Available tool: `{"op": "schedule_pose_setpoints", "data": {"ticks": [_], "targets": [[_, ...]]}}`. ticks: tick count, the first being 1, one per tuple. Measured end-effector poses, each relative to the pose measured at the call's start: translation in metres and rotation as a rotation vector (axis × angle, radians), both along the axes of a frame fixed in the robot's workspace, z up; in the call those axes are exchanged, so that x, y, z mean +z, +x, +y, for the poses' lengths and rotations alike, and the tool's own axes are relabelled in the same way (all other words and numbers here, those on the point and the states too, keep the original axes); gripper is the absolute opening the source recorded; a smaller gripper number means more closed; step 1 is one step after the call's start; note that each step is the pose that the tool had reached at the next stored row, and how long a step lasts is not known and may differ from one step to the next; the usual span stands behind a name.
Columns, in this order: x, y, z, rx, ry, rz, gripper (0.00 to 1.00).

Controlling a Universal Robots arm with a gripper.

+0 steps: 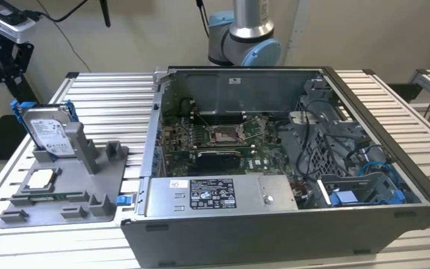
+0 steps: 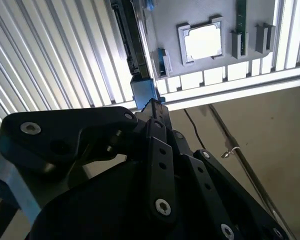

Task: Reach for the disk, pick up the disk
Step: 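Pick up the disk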

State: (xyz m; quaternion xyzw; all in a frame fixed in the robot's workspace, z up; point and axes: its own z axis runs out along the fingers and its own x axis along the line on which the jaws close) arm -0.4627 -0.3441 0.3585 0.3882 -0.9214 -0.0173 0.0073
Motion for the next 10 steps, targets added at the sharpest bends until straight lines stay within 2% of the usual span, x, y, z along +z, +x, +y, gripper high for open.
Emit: {"op": "schedule_pose_setpoints", "data": {"ticks": [5, 10], "targets": [[0.0000, 0.0000, 0.0000, 0.043, 0.0000, 0.0000, 0.00], [0.0000, 0.0000, 0.0000, 0.109, -0.0003, 0.0000, 0.00]]}}
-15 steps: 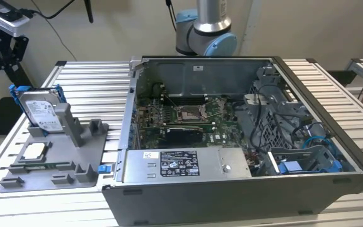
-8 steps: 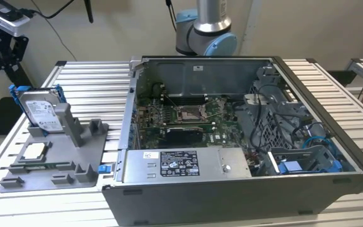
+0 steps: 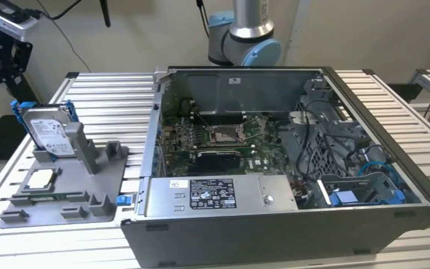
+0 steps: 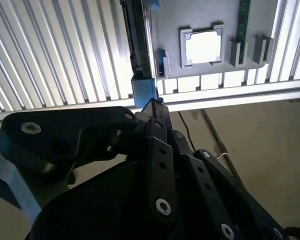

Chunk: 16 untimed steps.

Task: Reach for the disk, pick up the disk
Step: 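Pick up the disk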

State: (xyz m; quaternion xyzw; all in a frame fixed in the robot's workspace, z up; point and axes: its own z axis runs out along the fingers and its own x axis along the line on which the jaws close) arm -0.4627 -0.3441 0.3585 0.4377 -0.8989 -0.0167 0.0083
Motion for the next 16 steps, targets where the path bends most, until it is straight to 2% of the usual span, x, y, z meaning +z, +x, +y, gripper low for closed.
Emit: {"op": "schedule_pose_setpoints", "data": {"ticks": [16], "targets": [[0.0000, 0.0000, 0.0000, 0.283, -0.0002, -0.0013, 0.00]]}}
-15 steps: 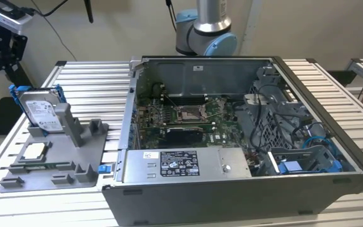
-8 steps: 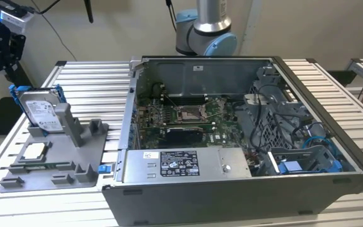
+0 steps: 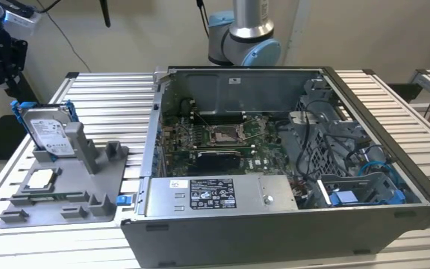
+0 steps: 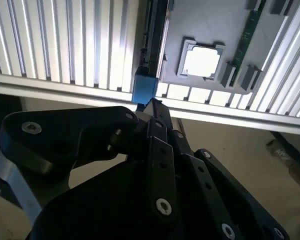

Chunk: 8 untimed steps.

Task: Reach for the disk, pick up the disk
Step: 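Pick up the disk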

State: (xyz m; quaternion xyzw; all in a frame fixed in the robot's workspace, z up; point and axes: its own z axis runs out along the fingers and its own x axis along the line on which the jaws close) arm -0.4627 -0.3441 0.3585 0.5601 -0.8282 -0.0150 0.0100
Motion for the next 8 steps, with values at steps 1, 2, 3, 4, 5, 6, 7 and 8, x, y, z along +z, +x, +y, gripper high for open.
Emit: {"op": "schedule_pose_setpoints", "data": {"ticks": [1, 2, 3, 4, 5, 6, 7, 8], "targets": [[0.0000, 0.0000, 0.0000, 0.018, 0.0000, -0.0009, 0.00], [0.0000, 0.0000, 0.0000, 0.037, 0.0000, -0.0015, 0.00], [0.0000, 0.0000, 0.0000, 0.055, 0.0000, -0.0021, 0.00], [0.0000, 0.0000, 0.0000, 0.073, 0.0000, -0.0027, 0.00], [0.0000, 0.0000, 0.0000, 0.092, 0.0000, -0.0031, 0.00], [0.0000, 0.0000, 0.0000, 0.109, 0.0000, -0.0036, 0.00], [0.0000, 0.0000, 0.0000, 0.125, 0.0000, -0.0044, 0.00], [0.0000, 0.0001, 0.0000, 0.139, 0.0000, -0.0048, 0.00]]}}
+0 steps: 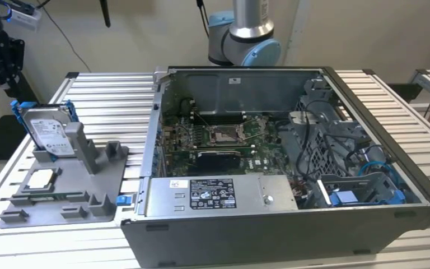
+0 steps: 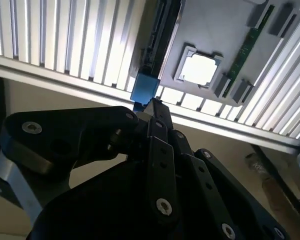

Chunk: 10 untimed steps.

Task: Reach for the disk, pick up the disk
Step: 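Pick up the disk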

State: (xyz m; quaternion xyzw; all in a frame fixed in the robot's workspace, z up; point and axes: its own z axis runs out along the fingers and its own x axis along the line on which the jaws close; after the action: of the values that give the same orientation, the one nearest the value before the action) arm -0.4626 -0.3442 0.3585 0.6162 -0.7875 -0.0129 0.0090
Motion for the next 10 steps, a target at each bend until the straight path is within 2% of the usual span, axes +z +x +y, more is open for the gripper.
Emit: {"op": "schedule_pose_setpoints", "data": {"ticks": [10], "targets": [[0.0000, 0.0030, 0.0000, 0.113, 0.0001, -0.0020, 0.00]]}}
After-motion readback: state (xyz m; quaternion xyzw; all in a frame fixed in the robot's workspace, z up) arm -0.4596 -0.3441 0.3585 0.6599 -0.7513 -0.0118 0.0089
